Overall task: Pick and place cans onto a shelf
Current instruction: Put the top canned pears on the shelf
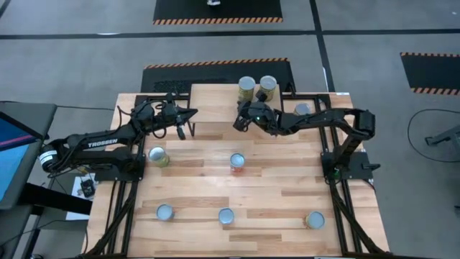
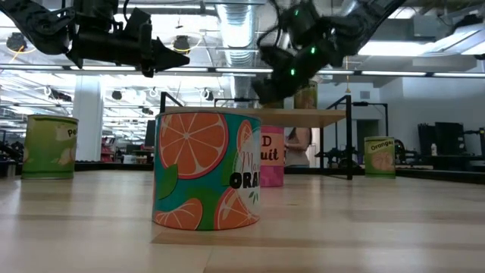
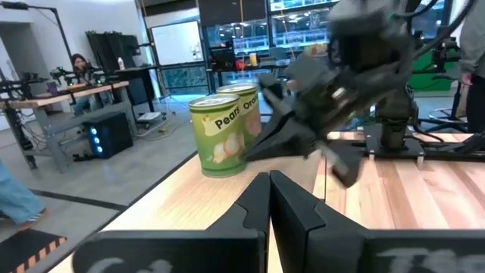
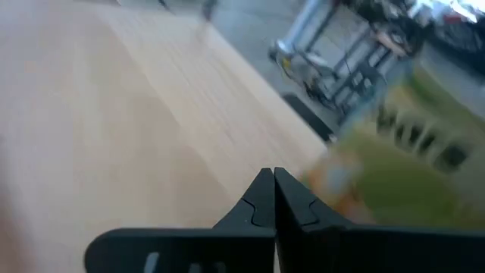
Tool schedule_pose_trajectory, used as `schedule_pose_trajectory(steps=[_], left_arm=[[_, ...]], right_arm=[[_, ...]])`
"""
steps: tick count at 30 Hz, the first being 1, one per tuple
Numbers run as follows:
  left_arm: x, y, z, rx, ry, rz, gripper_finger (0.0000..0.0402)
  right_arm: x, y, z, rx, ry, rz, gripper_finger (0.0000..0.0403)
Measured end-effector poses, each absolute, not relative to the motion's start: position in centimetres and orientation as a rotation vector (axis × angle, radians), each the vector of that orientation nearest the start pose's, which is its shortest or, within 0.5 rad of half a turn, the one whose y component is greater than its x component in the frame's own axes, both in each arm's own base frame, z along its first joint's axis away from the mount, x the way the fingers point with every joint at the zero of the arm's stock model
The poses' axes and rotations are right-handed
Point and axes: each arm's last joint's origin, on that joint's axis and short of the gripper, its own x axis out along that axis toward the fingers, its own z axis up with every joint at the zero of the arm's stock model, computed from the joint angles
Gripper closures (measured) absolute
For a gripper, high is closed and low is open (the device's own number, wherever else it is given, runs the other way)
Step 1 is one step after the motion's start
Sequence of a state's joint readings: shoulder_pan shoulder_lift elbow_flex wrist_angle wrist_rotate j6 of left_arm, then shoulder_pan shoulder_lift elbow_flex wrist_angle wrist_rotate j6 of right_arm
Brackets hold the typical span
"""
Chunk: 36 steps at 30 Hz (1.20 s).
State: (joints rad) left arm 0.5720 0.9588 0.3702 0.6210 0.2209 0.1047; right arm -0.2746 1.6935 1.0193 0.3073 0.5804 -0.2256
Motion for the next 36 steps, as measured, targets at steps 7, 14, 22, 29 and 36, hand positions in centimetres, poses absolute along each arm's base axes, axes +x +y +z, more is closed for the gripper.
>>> schedule_pose_trajectory(steps=[7,14,22,29,36], left_arm=[[17.3,10.4,23.6,0.117,-0.008,0.351,0.0401],[17.3,10.4,23.6,0.117,-0.008,0.351,0.0401],[17.3,10.4,23.6,0.118,-0.007,0.351,0.0401],[17.3,10.4,23.6,0.118,-0.007,0.351,0.0401],[17.3,10.4,23.6,0.116,-0.003,0.351,0.0401]], right_arm=[[33.0,-9.3,25.3,-0.290,0.521,-0.825,0.0394],[32.3,-10.5,25.5,-0.259,0.524,-0.883,0.0394],[32.1,-12.1,25.0,-0.232,0.532,-0.931,0.0394],[31.8,-13.1,25.1,-0.220,0.521,-0.951,0.0394],[31.7,-13.5,25.3,-0.235,0.518,-0.947,0.0394]])
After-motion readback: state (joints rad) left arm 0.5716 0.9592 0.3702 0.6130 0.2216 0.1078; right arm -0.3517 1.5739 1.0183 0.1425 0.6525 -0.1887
